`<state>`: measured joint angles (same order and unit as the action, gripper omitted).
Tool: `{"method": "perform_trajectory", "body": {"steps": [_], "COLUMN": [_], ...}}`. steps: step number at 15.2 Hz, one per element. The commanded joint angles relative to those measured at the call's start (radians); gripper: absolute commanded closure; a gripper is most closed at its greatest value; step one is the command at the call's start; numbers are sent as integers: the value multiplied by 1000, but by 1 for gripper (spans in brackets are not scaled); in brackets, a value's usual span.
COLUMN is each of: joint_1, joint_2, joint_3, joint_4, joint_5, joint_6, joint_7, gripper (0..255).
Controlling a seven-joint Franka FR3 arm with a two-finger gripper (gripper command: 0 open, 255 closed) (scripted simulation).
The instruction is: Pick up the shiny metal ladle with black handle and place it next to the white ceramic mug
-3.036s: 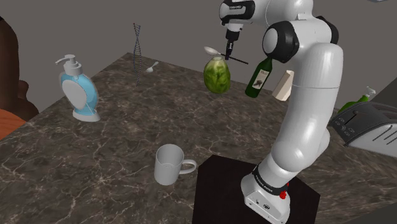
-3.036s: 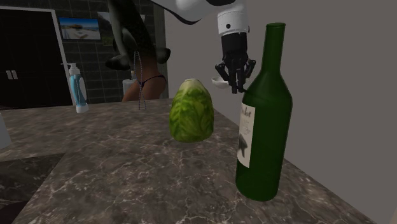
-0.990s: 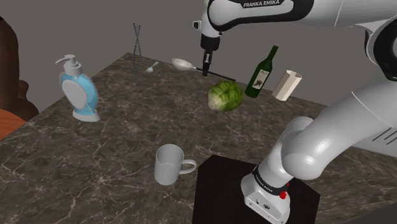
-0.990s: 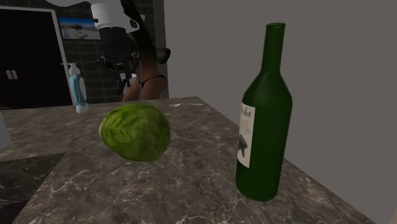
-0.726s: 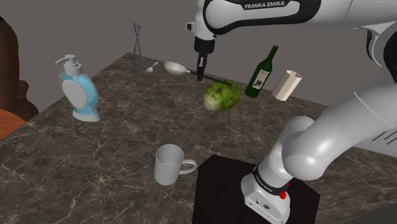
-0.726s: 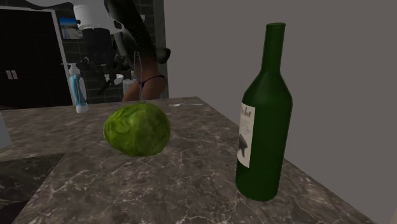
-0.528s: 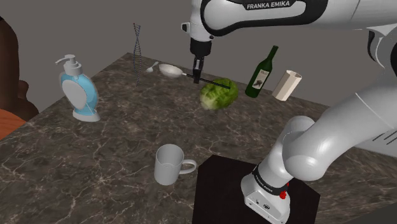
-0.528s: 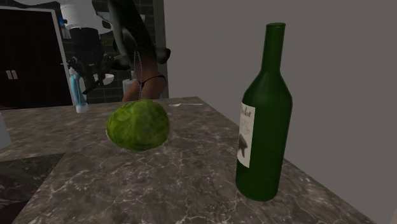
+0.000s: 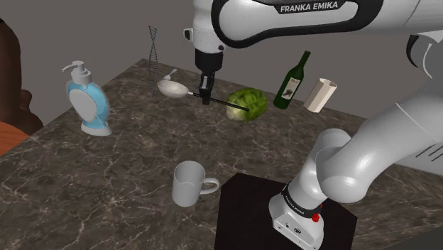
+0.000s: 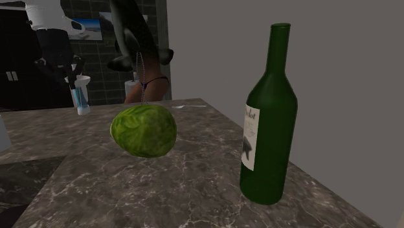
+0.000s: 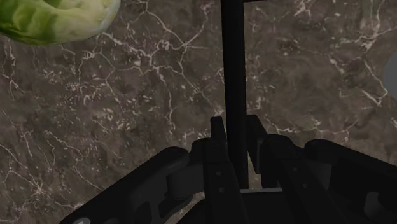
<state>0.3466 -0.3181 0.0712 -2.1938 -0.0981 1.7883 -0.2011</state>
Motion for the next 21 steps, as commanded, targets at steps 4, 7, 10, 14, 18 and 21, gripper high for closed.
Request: {"method": "perform_trajectory", "body": {"steps": [4, 7, 10, 14, 18, 21], "joint_1": [8, 7, 7, 6, 5, 4], "joint_2": [14, 23, 35, 53, 75, 94], "joint_3": [13, 13, 14, 14, 15, 16], "joint_4": [-52, -84, -114, -152, -187, -211], "joint_5": [4, 2, 0, -4, -9, -13], "joint_6": [64, 105, 146, 202, 258, 300], "joint_7": [27, 32, 37, 44, 52, 58], "gripper": [255, 255, 255, 255, 255, 255]}}
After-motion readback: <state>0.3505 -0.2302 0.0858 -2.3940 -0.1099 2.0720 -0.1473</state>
